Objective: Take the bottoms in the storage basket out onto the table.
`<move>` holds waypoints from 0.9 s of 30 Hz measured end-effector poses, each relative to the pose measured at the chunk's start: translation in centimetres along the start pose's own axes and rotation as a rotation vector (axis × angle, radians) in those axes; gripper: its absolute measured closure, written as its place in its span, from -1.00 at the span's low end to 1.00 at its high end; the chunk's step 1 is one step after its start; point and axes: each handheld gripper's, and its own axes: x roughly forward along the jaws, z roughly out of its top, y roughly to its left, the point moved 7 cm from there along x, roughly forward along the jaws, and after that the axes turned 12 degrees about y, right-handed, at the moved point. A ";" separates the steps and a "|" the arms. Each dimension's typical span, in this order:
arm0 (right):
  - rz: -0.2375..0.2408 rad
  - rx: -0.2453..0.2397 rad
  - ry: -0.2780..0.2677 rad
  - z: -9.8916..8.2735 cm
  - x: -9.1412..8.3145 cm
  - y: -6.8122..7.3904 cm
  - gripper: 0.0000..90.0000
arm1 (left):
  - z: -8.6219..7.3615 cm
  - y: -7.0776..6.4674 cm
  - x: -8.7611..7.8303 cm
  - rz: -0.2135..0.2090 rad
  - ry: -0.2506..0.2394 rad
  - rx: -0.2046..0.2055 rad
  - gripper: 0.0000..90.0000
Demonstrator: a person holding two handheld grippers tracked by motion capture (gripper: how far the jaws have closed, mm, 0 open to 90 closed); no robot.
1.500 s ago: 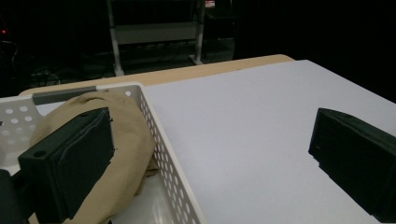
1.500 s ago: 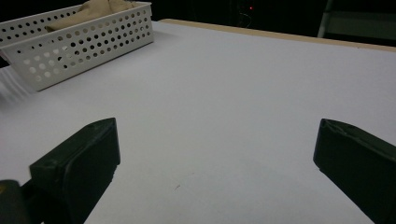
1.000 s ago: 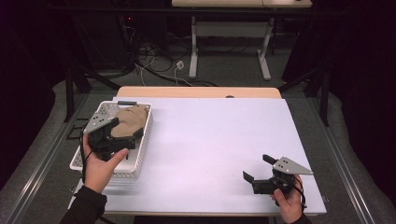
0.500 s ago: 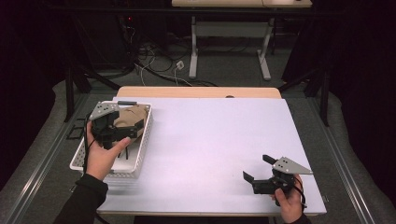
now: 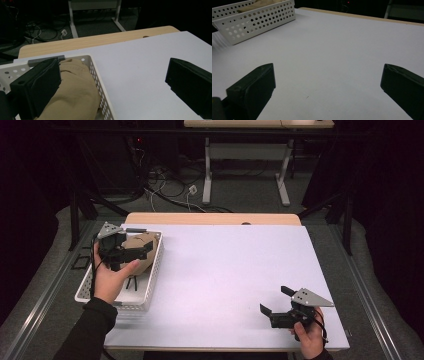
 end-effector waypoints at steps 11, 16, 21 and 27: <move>-0.003 -0.005 0.004 0.0 0.0 0.0 -1.00 | 0.6 0.4 0.5 0.007 0.011 -0.002 -0.99; -0.001 -0.004 0.003 0.0 0.1 0.0 -1.00 | 0.9 1.0 0.7 0.022 0.021 -0.012 -0.99; 0.001 -0.003 0.005 -0.1 0.2 0.0 -1.00 | 1.4 1.7 1.1 0.035 0.024 -0.035 -0.99; 0.004 -0.002 0.008 -0.1 0.2 0.0 -1.00 | 1.8 2.4 1.7 0.049 0.032 -0.050 -0.99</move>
